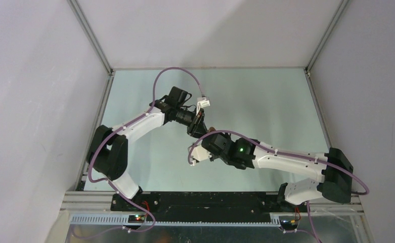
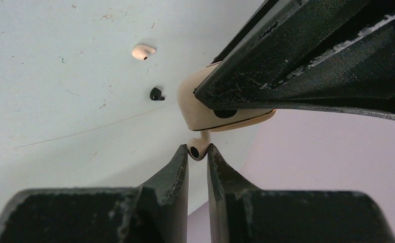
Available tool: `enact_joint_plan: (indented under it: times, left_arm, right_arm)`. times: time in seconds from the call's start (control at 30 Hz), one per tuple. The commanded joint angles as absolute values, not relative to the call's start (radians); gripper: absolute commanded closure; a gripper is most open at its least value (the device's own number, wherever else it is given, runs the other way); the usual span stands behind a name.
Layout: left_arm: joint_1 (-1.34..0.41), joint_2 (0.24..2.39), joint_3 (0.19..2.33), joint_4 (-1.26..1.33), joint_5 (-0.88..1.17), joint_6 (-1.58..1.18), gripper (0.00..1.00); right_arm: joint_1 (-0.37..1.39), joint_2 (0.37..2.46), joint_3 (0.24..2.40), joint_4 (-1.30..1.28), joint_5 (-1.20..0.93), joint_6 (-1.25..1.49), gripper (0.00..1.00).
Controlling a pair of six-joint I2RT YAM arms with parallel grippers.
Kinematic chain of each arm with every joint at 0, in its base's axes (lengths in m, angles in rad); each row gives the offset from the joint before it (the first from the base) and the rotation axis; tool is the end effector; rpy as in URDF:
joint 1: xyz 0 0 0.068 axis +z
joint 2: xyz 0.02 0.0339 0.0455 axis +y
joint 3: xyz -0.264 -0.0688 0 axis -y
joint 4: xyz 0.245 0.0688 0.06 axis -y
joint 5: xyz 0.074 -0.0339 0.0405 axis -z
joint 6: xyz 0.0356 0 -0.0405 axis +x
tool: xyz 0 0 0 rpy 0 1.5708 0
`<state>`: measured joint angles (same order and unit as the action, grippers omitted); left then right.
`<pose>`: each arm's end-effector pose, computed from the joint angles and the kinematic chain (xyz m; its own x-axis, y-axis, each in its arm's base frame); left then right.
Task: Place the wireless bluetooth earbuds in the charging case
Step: Insert the right earbud into the right side groove of the charging case.
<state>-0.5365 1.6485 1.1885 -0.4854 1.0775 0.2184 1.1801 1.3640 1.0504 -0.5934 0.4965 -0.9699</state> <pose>0.2761 -0.2007 0.2480 -0.5318 0.4356 -0.7262 0.8199 0.0503 -0.5703 0.1232 0.2545 0.2704 0.4088 -0.9118 -0.0389 -0.6439 -0.2580 -0.7203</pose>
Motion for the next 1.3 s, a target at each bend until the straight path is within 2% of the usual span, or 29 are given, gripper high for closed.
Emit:
enact_joint_plan:
  times: [0.0,0.9,1.27]
  left_arm:
    - [-0.542,1.615,1.219,-0.491,1.114,0.236,1.00]
    - [-0.542,1.621,1.210,-0.459,1.069,0.212,1.00]
    - [-0.541,1.616,1.207,-0.460,1.075,0.220,1.00]
  right_arm:
    - [1.194,1.362,1.074,-0.589,0.481,-0.953,0.93]
    - [1.218,1.272,1.074,-0.614,0.402,-0.880,0.92]
    - [1.169,1.282,1.074,-0.607,0.392,-0.871,0.92]
